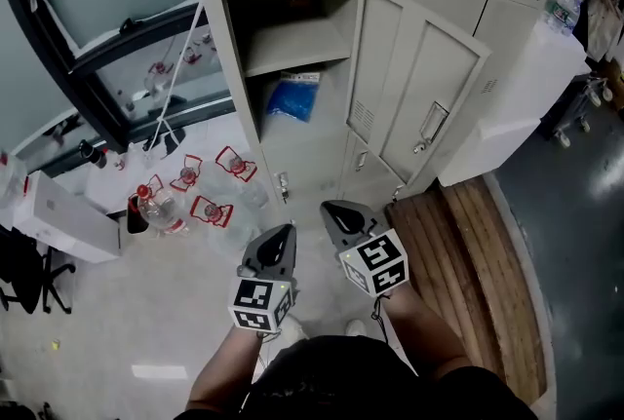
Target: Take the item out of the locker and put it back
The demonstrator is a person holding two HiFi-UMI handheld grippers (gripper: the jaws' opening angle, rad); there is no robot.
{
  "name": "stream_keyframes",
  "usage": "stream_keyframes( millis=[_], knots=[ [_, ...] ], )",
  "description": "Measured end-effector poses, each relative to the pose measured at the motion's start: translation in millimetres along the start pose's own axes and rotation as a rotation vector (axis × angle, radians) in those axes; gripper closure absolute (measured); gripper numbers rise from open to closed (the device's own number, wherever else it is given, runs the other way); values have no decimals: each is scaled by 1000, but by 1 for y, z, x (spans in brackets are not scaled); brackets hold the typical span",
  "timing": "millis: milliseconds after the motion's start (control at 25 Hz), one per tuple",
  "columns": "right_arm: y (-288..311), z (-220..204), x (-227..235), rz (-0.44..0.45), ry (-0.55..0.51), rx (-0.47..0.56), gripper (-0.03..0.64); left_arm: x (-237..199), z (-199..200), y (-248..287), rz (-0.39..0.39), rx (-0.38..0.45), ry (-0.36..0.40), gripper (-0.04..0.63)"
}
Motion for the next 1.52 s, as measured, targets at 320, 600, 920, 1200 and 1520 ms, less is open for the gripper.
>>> stream_keyframes(
  millis=[320,600,920,1200,1520],
  knots=[
    [-35,-23,14,72,-33,4,617,56,-10,2,55,4,-32,591],
    [-53,-36,16,118,-70,0,617,82,-21,-1,97,16,-74,591],
    [-62,-47,17,153,-83,2,617,97,-30,-4,133,25,-98,591],
    [-68,-50,17,169,-80,19,617,106,-30,-7,149,21,-88,591],
    [-70,-51,21,176,-60,29,617,108,-26,-7,155,14,-71,591]
  ],
)
Point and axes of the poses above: the fingertips, and each gripper's own axes: y forward along the fingers, x to its right, z out of its top, the point moved 8 cm from there along -y, backward along the fingers, and after that the axes turned 15 degrees about -x, right-handed, at the moved point
